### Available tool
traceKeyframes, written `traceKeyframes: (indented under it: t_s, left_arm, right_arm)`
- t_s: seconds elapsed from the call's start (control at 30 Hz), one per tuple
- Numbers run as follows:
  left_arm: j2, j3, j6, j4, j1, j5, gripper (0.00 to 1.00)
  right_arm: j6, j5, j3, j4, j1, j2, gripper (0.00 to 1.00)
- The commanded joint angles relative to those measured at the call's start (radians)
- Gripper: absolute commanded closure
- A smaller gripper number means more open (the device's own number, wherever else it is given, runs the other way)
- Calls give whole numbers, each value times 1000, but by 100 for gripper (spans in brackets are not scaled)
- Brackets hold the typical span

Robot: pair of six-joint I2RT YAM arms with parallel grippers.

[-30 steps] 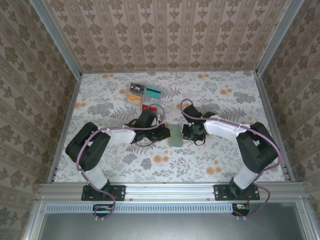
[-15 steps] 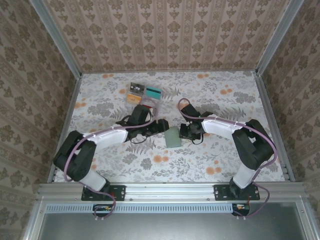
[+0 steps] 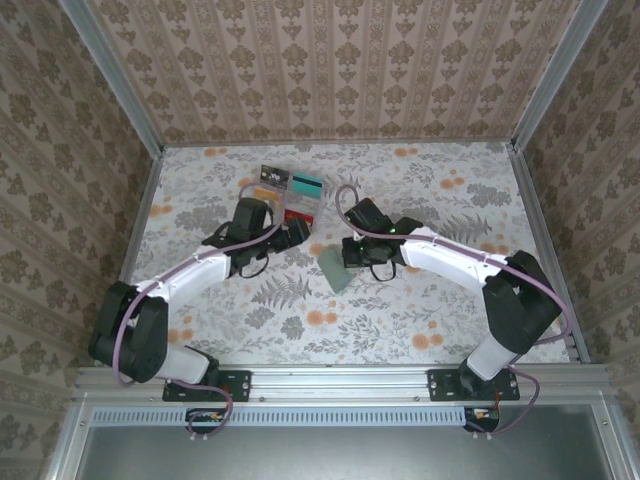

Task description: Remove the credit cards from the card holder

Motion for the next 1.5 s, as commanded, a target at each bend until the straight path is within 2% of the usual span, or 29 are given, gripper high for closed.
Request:
traceKeyframes:
  t_s: [0.0, 0.17, 0.37, 0.5, 0.63, 0.7, 0.73, 0.83, 0.93, 0.97, 1.13, 1.47]
  left_arm:
    - [-58, -10, -41, -6, 47, -32, 0]
    - [-112, -46, -53, 1, 85, -30, 0]
    - [-106, -61, -50, -11, 94, 24, 0]
    - [-63, -60, -60, 12, 85, 106, 1]
    - [29, -28, -126, 79, 64, 281, 1]
    - [77, 14, -134, 72, 34, 313, 2]
    - [100, 44, -126, 50, -11, 312, 4]
    - [166, 126, -105, -31, -74, 285, 11]
    - [230, 152, -148, -41, -118, 251, 31]
    - [248, 153, -163, -32, -126, 247, 34]
    - [316, 199, -171, -85, -163, 229, 41]
    - [355, 232, -123, -196, -180, 219, 48]
  right_arm:
    - [-25, -25, 51, -11, 33, -9, 93]
    - [-12, -21, 73, 32, 60, 35, 93]
    - [30, 105, 92, -27, 53, 79, 95]
    - [41, 131, 36, -51, 21, 44, 95]
    - [50, 140, -37, -43, -26, 13, 96]
    - [58, 156, -52, -55, -46, 8, 96]
    - [58, 155, -63, -51, -57, 6, 96]
    - [59, 142, -94, -31, -90, 6, 96]
    - [64, 116, -119, -12, -121, 18, 96]
    - [67, 106, -126, -3, -128, 21, 96]
    - [79, 80, -160, 30, -150, 30, 97]
    - [93, 49, -204, 88, -169, 48, 97]
